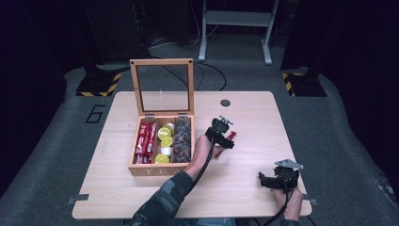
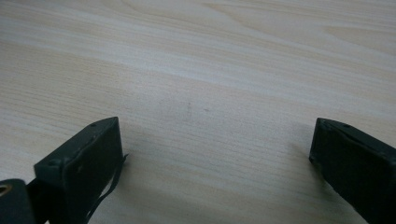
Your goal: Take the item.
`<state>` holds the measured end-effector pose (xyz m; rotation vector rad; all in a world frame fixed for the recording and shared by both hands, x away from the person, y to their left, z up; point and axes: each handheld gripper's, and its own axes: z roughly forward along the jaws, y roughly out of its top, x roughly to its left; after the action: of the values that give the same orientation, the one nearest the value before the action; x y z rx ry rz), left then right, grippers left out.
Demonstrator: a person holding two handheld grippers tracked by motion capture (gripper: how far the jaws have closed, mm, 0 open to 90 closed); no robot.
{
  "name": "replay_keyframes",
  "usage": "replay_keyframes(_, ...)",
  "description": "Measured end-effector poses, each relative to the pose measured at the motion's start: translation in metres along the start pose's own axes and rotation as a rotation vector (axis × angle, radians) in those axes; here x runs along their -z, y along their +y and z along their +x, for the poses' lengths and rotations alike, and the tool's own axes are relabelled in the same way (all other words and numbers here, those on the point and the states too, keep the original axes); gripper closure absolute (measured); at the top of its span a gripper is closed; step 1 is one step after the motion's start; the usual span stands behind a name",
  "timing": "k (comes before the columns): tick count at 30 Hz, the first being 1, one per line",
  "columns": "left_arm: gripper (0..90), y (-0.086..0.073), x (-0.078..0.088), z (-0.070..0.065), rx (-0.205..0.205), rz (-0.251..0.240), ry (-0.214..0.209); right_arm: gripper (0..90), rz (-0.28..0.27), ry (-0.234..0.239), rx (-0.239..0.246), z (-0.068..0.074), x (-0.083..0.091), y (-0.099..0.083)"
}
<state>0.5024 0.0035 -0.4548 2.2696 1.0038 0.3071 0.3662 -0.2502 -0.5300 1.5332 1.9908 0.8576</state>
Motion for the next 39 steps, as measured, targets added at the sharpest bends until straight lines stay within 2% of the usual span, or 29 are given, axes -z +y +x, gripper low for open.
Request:
replay_keyframes(1, 27.1, 0.000, 0.000, 0.000, 0.000, 0.000, 0.000, 2.0, 0.000, 0.000, 0.000, 0.000, 0.000, 0.000)
replay_keyframes(5, 22.0, 0.001, 0.022, 0.007, -0.004, -0.031, -0.015, 2.0, 0.000, 0.000, -0.001, 0.000, 0.000, 0.000)
replay_keyframes(7, 20.4, 0.000, 0.025, 0.008, -0.003, -0.036, -0.015, 1.9, 0.000, 0.000, 0.000, 0.000, 0.000, 0.000)
replay_keyframes(8, 19.8, -0.001, 0.033, 0.011, -0.004, -0.046, -0.013, 1.9, 0.000, 0.000, 0.000, 0.000, 0.000, 0.000)
replay_keyframes(9, 19.3, -0.001, 0.033, 0.011, -0.004, -0.046, -0.013, 1.9, 0.000, 0.000, 0.000, 0.000, 0.000, 0.000)
replay_keyframes(10, 18.8, -0.002, 0.042, 0.015, -0.008, -0.060, -0.011, 1.9, 0.000, -0.001, 0.000, 0.000, 0.000, 0.000)
replay_keyframes(13, 17.9, -0.004, 0.051, 0.018, -0.010, -0.070, -0.012, 1.9, 0.002, -0.002, -0.002, 0.000, 0.000, 0.000)
replay_keyframes(17, 17.1, -0.011, 0.072, 0.024, -0.026, -0.102, 0.002, 1.7, 0.002, -0.003, -0.003, 0.000, 0.000, 0.000)
replay_keyframes(19, 16.9, -0.014, 0.080, 0.027, -0.021, -0.121, 0.006, 1.7, 0.005, -0.004, -0.003, 0.000, 0.000, 0.000)
replay_keyframes(20, 16.6, -0.014, 0.080, 0.027, -0.021, -0.121, 0.006, 1.7, 0.005, -0.004, -0.003, 0.000, 0.000, 0.000)
replay_keyframes(22, 16.2, -0.020, 0.092, 0.033, -0.014, -0.145, 0.021, 1.7, 0.004, -0.003, -0.003, 0.000, 0.000, 0.000)
replay_keyframes(26, 15.9, -0.029, 0.105, 0.043, -0.006, -0.166, 0.033, 1.7, 0.002, -0.003, -0.003, 0.000, 0.000, 0.000)
replay_keyframes(31, 15.8, -0.039, 0.120, 0.056, -0.011, -0.159, 0.049, 1.7, 0.004, -0.004, -0.004, 0.000, 0.000, 0.000)
replay_keyframes(39, 15.3, -0.059, 0.141, 0.073, 0.007, -0.190, 0.086, 1.7, 0.003, -0.004, -0.004, 0.000, 0.000, 0.000)
